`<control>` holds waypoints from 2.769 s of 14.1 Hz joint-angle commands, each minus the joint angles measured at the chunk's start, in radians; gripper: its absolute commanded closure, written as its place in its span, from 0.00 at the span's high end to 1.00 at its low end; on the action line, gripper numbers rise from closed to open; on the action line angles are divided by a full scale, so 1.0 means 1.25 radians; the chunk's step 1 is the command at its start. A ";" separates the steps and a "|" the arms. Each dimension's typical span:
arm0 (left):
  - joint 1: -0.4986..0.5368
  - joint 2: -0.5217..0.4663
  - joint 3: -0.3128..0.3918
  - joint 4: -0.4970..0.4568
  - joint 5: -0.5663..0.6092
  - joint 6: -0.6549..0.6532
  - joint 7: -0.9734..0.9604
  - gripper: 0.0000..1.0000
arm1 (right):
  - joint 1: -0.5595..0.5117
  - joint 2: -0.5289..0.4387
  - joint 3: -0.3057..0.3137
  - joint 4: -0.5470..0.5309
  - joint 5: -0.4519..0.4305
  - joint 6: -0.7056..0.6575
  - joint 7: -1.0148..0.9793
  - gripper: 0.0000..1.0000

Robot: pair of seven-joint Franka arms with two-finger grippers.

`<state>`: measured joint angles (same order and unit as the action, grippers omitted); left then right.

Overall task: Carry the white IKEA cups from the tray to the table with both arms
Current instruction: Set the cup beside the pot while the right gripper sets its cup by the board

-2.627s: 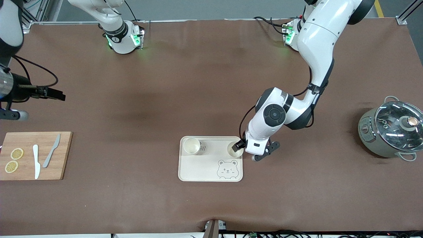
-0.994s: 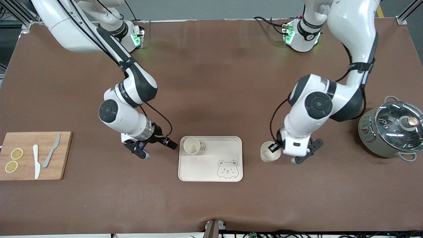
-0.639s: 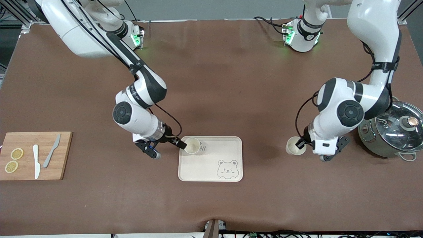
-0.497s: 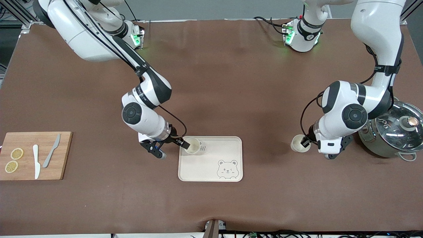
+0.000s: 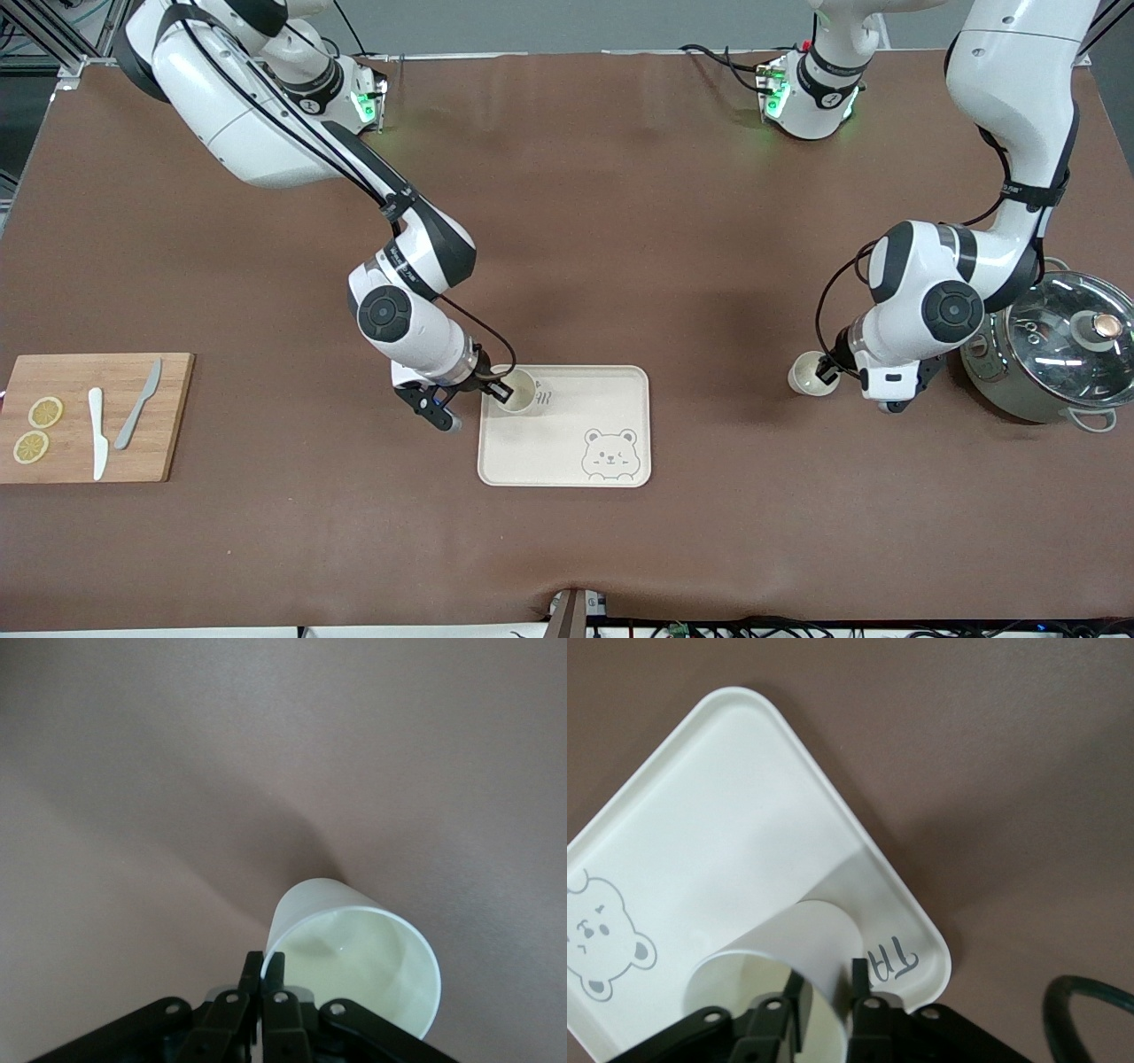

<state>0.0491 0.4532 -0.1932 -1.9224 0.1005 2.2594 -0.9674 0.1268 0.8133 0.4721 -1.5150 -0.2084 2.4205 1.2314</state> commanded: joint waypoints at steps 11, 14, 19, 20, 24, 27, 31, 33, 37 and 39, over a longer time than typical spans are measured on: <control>0.011 -0.078 -0.012 0.069 0.019 -0.105 0.033 1.00 | -0.067 -0.103 -0.004 0.153 0.014 -0.498 -0.204 0.00; 0.015 -0.124 -0.010 0.095 0.018 -0.175 0.140 1.00 | -0.061 -0.190 -0.144 0.069 0.128 -0.504 -0.431 0.00; 0.033 -0.218 -0.003 0.102 0.018 -0.206 0.344 1.00 | -0.057 -0.302 -0.304 -0.104 0.146 -0.469 -0.700 0.00; 0.033 -0.225 -0.003 0.106 0.018 -0.212 0.378 1.00 | -0.060 -0.322 -0.334 -0.151 0.146 -0.440 -0.744 0.00; 0.031 -0.245 -0.011 0.196 0.019 -0.374 0.424 1.00 | -0.061 -0.363 -0.435 -0.306 0.147 -0.285 -0.933 0.00; 0.031 -0.252 -0.011 0.279 0.018 -0.514 0.510 1.00 | -0.062 -0.381 -0.493 -0.409 0.147 -0.155 -1.052 0.00; 0.029 -0.286 -0.015 0.306 0.005 -0.553 0.526 1.00 | -0.072 -0.408 -0.504 -0.513 0.148 -0.029 -1.098 0.00; 0.028 -0.286 -0.017 0.327 0.005 -0.595 0.535 1.00 | -0.072 -0.408 -0.504 -0.555 0.148 0.057 -1.098 0.00; 0.027 -0.321 -0.012 0.332 0.005 -0.648 0.570 1.00 | -0.076 -0.408 -0.503 -0.559 0.148 0.066 -1.097 0.12; 0.027 -0.339 -0.012 0.329 0.005 -0.665 0.585 1.00 | -0.078 -0.408 -0.503 -0.551 0.148 0.061 -1.094 1.00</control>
<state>0.0803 0.0668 -0.2077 -1.5094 0.1005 1.4586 -0.2669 0.0386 0.3229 -0.1620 -2.1861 -0.0419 2.4938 -0.1220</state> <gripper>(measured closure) 0.000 0.833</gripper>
